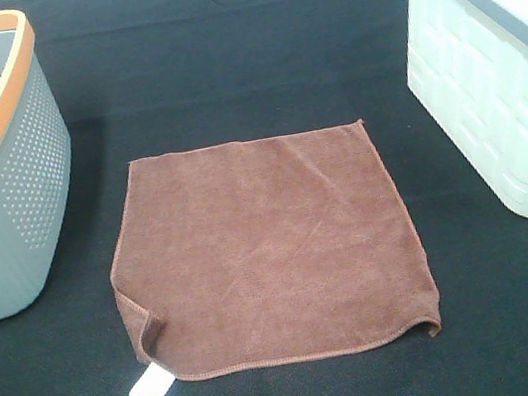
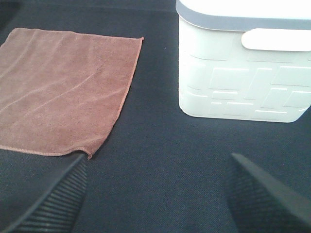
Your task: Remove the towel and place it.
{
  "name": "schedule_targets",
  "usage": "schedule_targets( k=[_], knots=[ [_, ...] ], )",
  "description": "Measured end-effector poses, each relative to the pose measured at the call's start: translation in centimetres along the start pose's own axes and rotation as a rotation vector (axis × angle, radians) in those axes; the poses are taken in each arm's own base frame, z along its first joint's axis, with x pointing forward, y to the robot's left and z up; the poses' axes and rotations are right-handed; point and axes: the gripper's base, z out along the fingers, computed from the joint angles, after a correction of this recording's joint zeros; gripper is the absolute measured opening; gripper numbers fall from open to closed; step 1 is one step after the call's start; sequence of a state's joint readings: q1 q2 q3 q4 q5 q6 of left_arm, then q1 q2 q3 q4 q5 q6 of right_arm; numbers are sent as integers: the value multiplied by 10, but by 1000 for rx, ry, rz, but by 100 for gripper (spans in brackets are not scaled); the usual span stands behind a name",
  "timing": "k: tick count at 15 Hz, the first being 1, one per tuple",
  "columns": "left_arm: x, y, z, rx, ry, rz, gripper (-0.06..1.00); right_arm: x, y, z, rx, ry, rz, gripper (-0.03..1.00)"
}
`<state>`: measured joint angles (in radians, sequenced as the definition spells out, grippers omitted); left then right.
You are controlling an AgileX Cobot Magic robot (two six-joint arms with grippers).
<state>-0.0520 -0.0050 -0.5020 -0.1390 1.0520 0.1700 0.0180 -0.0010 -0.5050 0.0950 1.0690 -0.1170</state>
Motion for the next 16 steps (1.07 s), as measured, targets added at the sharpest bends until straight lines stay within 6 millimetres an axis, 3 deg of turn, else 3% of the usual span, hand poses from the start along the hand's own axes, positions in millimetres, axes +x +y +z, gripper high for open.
schedule_targets(
  k=[16],
  knots=[
    [0, 0, 0, 0, 0, 0, 80, 0, 0, 0, 0, 0, 0, 74]
  ],
)
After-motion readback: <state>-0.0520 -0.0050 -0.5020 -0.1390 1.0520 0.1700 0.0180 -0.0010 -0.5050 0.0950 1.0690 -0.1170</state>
